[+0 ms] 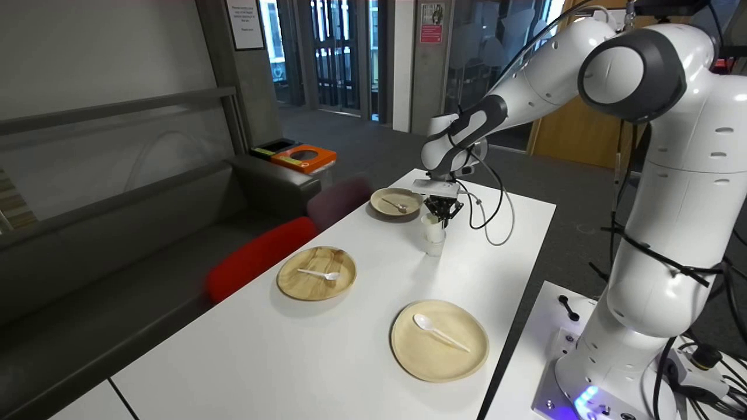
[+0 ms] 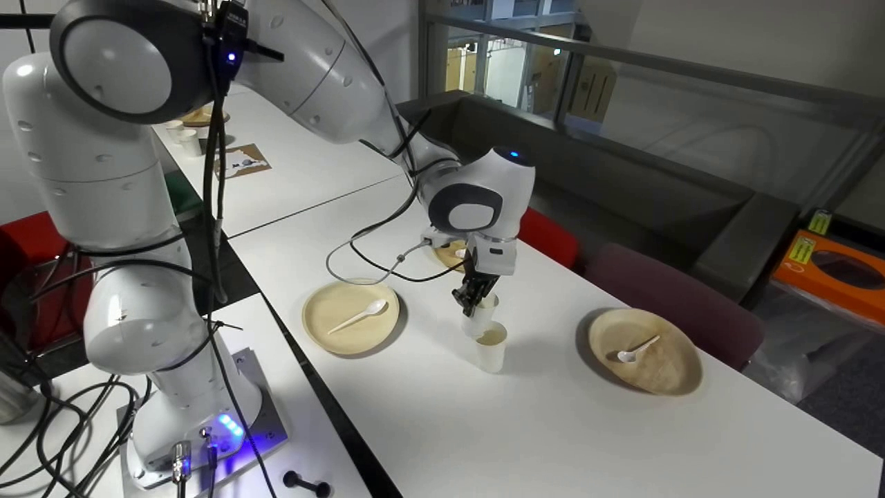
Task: Move the middle cup to the right, then put the right and left cups in the middle cup
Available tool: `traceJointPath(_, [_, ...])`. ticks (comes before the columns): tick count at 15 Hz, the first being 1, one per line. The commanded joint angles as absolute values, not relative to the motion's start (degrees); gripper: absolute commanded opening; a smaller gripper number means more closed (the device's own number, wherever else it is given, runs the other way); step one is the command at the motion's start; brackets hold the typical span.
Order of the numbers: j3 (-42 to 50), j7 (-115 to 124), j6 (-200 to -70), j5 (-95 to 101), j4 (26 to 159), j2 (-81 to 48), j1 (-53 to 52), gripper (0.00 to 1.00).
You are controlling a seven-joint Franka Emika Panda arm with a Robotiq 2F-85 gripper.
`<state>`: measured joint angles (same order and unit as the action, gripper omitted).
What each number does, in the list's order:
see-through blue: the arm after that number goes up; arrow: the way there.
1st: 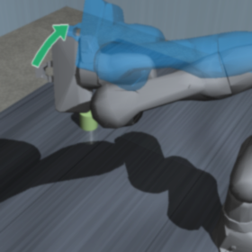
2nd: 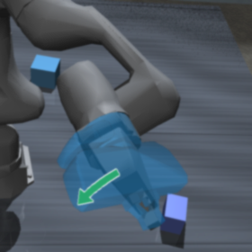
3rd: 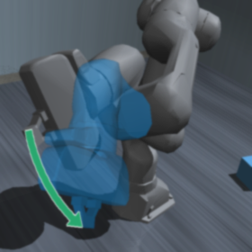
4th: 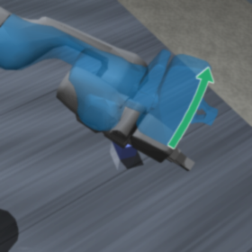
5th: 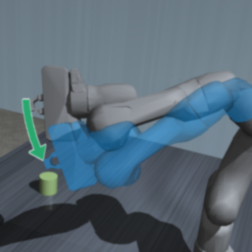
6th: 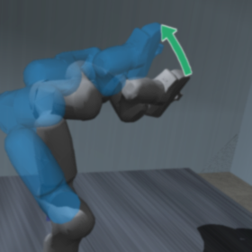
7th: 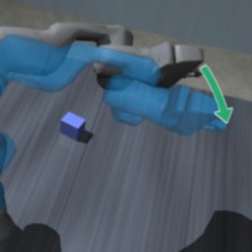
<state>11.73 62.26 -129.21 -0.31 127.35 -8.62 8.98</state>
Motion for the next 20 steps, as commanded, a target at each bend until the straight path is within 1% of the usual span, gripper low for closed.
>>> traceJointPath(1, [13.0,63.1,-130.4,0.8,125.9,-9.4,9.2,0.01])
traceJointPath(9, [14.0,63.9,-130.3,2.1,125.0,-8.0,8.9,0.01])
traceJointPath(20, [15.1,63.2,-129.7,1.0,122.1,-11.5,9.9,0.01])
